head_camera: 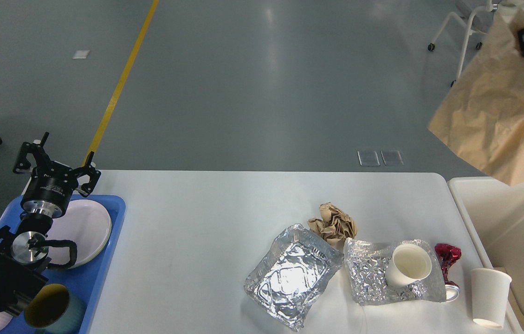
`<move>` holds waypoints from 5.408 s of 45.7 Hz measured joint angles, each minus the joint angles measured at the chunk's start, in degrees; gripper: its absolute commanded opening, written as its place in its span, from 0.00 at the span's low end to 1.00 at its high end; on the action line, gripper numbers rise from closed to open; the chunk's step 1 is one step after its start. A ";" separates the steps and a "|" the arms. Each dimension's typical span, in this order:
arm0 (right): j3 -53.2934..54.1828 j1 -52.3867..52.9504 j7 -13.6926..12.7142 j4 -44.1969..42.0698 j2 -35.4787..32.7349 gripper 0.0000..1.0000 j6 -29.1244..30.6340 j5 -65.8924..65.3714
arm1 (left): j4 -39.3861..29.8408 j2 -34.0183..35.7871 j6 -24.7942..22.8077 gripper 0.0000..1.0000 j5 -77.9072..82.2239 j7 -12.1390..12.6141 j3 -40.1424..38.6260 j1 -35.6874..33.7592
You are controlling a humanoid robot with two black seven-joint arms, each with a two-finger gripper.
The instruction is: Tidy desktop
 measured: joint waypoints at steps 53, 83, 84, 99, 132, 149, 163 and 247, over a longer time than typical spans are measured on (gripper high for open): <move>11.36 -71.89 -1.09 -34.24 3.93 1.00 -27.88 21.31 | 0.00 -0.01 0.01 1.00 0.00 0.00 0.00 -0.04; -0.97 27.94 8.03 27.15 14.18 1.00 12.69 16.12 | -0.01 0.00 0.03 1.00 0.00 0.00 0.00 -0.04; 0.21 29.69 8.42 28.36 14.43 1.00 14.24 16.30 | -0.01 0.00 0.03 1.00 0.00 0.00 0.00 -0.04; 4.65 28.23 7.73 36.88 14.68 1.00 12.62 19.56 | -0.01 -0.01 0.03 1.00 0.00 0.00 0.00 -0.03; -7.61 -30.58 -0.62 21.54 20.85 1.00 -25.06 25.59 | 0.00 -0.01 0.02 1.00 0.00 0.00 0.00 -0.04; -7.21 -39.84 -0.06 18.90 22.61 0.00 -34.13 27.56 | 0.00 -0.01 0.02 1.00 0.00 0.00 0.00 -0.04; -6.77 -40.38 -0.24 18.49 22.61 0.00 -34.86 27.62 | 0.00 -0.01 -0.02 1.00 0.00 0.00 0.00 -0.04; 10.47 -82.84 0.11 -40.50 3.61 1.00 -25.84 18.93 | 0.00 -0.02 0.03 1.00 0.00 -0.01 0.00 -0.02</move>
